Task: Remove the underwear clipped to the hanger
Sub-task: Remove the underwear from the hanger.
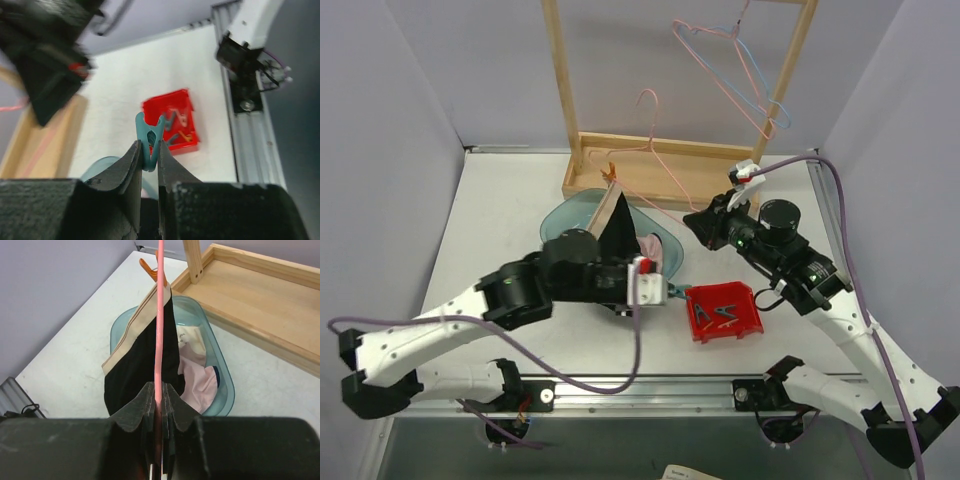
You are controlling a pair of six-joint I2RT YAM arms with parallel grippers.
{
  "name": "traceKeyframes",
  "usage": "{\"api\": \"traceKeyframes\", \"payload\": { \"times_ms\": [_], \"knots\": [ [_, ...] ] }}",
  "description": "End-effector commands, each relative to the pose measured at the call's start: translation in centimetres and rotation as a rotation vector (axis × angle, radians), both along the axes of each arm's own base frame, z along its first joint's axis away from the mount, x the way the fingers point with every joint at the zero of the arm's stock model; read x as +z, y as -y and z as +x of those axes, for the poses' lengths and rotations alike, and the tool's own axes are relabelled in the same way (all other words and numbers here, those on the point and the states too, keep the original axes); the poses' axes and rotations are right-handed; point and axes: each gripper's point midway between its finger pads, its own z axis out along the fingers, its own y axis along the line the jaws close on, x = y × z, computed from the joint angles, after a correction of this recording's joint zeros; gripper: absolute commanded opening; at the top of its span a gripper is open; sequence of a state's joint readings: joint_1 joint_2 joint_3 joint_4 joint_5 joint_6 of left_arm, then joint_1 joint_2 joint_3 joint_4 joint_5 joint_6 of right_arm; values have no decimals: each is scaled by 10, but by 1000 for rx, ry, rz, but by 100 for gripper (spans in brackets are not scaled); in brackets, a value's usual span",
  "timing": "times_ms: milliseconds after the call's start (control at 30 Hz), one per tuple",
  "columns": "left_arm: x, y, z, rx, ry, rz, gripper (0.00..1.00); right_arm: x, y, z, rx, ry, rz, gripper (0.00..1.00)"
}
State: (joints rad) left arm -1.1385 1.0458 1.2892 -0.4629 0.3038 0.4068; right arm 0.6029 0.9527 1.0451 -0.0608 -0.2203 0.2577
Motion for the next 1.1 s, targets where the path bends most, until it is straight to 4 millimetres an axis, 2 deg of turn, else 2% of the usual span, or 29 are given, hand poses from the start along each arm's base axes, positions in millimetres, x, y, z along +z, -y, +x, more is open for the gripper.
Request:
{"api": "traceKeyframes", "payload": {
  "times_ms": [0, 33, 100, 133, 200, 233, 300, 333, 467, 667, 700, 733, 767, 800, 867, 900, 967, 1000, 1033, 1067],
  "knots": [
    [-37, 44, -30, -130, -112, 53, 3, 49, 7, 19, -94, 118, 90, 0],
    [-41, 59, -29, -140, -112, 39, 3, 51, 9, 20, -108, 122, 89, 0],
    [-47, 73, -29, -143, -121, 50, 3, 54, 14, 22, -138, 127, 94, 0],
    [-59, 83, -24, -132, -129, 73, 3, 57, 15, 22, -141, 131, 97, 0],
    [-66, 93, -18, -109, -143, 88, 3, 58, 15, 22, -140, 132, 102, 0],
    [-78, 103, -16, -106, -157, 111, 3, 58, 14, 23, -139, 133, 101, 0],
    [-88, 113, -14, -102, -174, 121, 3, 57, 15, 23, -141, 132, 99, 0],
    [-99, 121, -11, -87, -174, 135, 3, 58, 15, 23, -142, 135, 98, 0],
    [-119, 134, 11, -7, -129, 148, 3, 61, 15, 21, -133, 141, 105, 0],
    [-139, 148, 44, 104, -82, 134, 3, 66, 14, 17, -123, 151, 117, 0],
    [-141, 149, 49, 120, -83, 134, 20, 67, 15, 16, -121, 153, 120, 0],
    [-141, 153, 56, 150, -77, 114, 29, 68, 14, 16, -118, 154, 121, 0],
    [-143, 153, 61, 166, -74, 115, 34, 68, 14, 15, -113, 155, 121, 0],
    [-143, 155, 64, 177, -71, 107, 47, 68, 13, 15, -112, 155, 122, 0],
    [-147, 152, 72, 223, -64, 103, 63, 69, 14, 14, -110, 156, 123, 0],
    [-143, 151, 76, 244, -51, 84, 83, 68, 14, 14, -109, 156, 121, 0],
    [-144, 145, 78, 263, -41, 77, 97, 71, 14, 13, -107, 161, 124, 0],
    [-140, 143, 79, 268, -36, 66, 94, 70, 14, 13, -106, 159, 125, 0],
    [-130, 139, 78, 274, -30, 45, 94, 70, 14, 12, -104, 161, 125, 0],
    [-130, 135, 77, 274, -30, 45, 94, 70, 14, 12, -104, 160, 126, 0]
  ]
}}
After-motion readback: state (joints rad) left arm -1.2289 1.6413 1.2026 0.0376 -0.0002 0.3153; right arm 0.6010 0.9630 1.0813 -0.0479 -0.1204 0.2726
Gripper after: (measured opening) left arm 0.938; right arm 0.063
